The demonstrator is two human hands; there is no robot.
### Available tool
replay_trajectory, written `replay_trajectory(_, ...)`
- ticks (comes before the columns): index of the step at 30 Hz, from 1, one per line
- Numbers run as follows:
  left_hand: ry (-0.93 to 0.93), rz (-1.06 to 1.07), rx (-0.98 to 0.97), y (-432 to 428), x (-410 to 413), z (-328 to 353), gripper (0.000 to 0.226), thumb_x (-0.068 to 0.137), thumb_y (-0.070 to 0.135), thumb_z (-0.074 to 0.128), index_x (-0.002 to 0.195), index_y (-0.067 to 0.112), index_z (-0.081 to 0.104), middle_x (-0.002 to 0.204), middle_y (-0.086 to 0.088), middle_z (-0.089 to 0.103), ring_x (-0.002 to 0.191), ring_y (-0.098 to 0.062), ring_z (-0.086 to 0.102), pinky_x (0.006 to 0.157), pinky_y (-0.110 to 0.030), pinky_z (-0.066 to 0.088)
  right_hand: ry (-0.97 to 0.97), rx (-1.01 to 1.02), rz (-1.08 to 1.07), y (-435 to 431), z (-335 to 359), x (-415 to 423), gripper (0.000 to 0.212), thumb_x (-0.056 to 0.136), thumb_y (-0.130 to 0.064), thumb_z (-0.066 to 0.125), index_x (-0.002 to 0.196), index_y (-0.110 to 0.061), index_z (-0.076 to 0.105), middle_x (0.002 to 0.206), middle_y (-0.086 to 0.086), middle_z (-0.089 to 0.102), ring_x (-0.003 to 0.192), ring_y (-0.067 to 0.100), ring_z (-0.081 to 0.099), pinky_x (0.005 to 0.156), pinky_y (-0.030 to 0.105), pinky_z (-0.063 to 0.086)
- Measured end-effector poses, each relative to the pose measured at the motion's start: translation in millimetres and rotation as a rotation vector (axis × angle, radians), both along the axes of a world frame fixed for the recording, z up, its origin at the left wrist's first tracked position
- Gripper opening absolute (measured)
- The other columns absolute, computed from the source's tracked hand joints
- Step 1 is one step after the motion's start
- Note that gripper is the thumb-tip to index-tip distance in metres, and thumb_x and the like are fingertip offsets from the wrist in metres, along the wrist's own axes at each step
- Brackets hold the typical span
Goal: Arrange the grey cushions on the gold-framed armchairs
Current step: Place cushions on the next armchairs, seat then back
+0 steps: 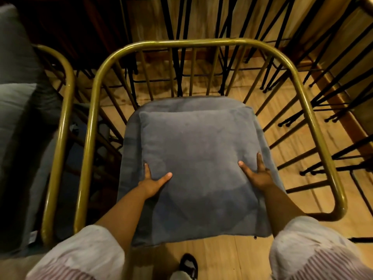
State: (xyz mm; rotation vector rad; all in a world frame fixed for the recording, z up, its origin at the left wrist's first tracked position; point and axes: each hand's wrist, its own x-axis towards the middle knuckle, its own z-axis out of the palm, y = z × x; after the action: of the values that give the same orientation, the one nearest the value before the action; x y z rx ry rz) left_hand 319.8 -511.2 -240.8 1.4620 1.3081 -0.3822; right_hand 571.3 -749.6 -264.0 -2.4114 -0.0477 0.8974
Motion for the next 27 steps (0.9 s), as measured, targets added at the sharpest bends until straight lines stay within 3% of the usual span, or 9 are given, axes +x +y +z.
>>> replay_trajectory(2,-0.035,-0.012,0.020,-2.7,2.2,10.8,0.131,0.058,0.073,0.063,0.148,0.026,-0.021,0.162,-0.005,0.006,0.146,-0.034,0.019,0.119,-0.045,0.021,-0.047,-0.040,-0.001,5.6,10.8,-6.3,0.118,0.052,-0.095,0.044,0.149,-0.045,-0.001,0.163,0.008,0.008,0.146,0.039,0.019,0.117,0.054,0.022)
replay_trajectory(4,-0.073,-0.011,0.047,-6.6,2.3,22.9,0.110,0.079,0.057,0.061,0.150,0.021,-0.014,0.161,-0.007,0.010,0.146,-0.032,0.021,0.118,-0.040,0.022,-0.141,-0.077,0.022,16.1,23.7,-19.3,0.094,0.077,-0.076,0.045,0.153,-0.032,0.009,0.161,0.015,0.016,0.144,0.040,0.022,0.116,0.053,0.024)
replay_trajectory(6,-0.140,-0.018,0.061,-8.7,0.7,36.4,0.097,0.085,0.049,0.059,0.152,0.020,-0.004,0.159,-0.008,0.019,0.145,-0.030,0.024,0.117,-0.037,0.025,-0.216,-0.072,0.035,33.0,38.2,-37.3,0.080,0.088,-0.061,0.045,0.152,-0.021,0.019,0.158,0.019,0.022,0.143,0.039,0.025,0.116,0.051,0.024)
replay_trajectory(10,-0.251,-0.032,0.186,-2.6,-20.4,81.0,0.076,0.088,0.039,0.060,0.150,0.013,0.024,0.145,-0.010,0.046,0.135,-0.027,0.044,0.111,-0.035,0.035,-0.270,0.092,0.162,82.7,78.2,-88.7,0.060,0.092,-0.036,0.057,0.141,-0.004,0.043,0.145,0.025,0.043,0.133,0.038,0.042,0.112,0.040,0.031)
replay_trajectory(14,-0.312,0.038,0.371,18.3,-70.4,124.9,0.045,0.092,0.023,0.055,0.133,0.006,0.049,0.126,-0.016,0.062,0.119,-0.026,0.058,0.102,-0.031,0.043,-0.255,0.261,0.293,146.7,128.1,-152.6,0.049,0.091,-0.018,0.062,0.132,0.005,0.050,0.136,0.026,0.052,0.128,0.036,0.048,0.106,0.030,0.031)
replay_trajectory(18,-0.343,0.026,0.494,61.7,-142.7,162.5,0.040,0.093,0.020,0.053,0.131,0.007,0.052,0.126,-0.015,0.062,0.115,-0.030,0.060,0.096,-0.032,0.044,-0.244,0.379,0.439,216.2,164.5,-226.4,0.046,0.091,-0.017,0.061,0.132,0.003,0.052,0.136,0.024,0.053,0.130,0.035,0.046,0.108,0.031,0.030)
replay_trajectory(22,-0.360,0.107,0.577,128.5,-226.1,188.6,0.041,0.090,0.019,0.059,0.128,0.005,0.054,0.125,-0.017,0.062,0.119,-0.029,0.057,0.103,-0.034,0.042,-0.187,0.446,0.530,295.2,182.5,-303.0,0.043,0.092,-0.018,0.060,0.130,0.001,0.055,0.132,0.022,0.057,0.127,0.034,0.049,0.105,0.030,0.033)
replay_trajectory(25,-0.280,0.191,0.615,184.3,-296.2,204.2,0.061,0.078,0.043,0.057,0.127,0.006,0.055,0.124,-0.019,0.061,0.117,-0.031,0.057,0.103,-0.038,0.042,-0.105,0.496,0.565,355.3,189.8,-362.6,0.041,0.091,-0.019,0.061,0.128,-0.003,0.056,0.124,0.019,0.060,0.119,0.031,0.054,0.103,0.034,0.039)
replay_trajectory(27,-0.248,0.266,0.636,221.5,-338.4,209.3,0.066,0.075,0.045,0.058,0.127,0.004,0.054,0.126,-0.021,0.059,0.119,-0.033,0.055,0.105,-0.040,0.040,-0.037,0.498,0.596,391.4,188.9,-397.7,0.044,0.090,-0.023,0.063,0.129,-0.003,0.055,0.120,0.015,0.059,0.114,0.025,0.054,0.105,0.039,0.040)
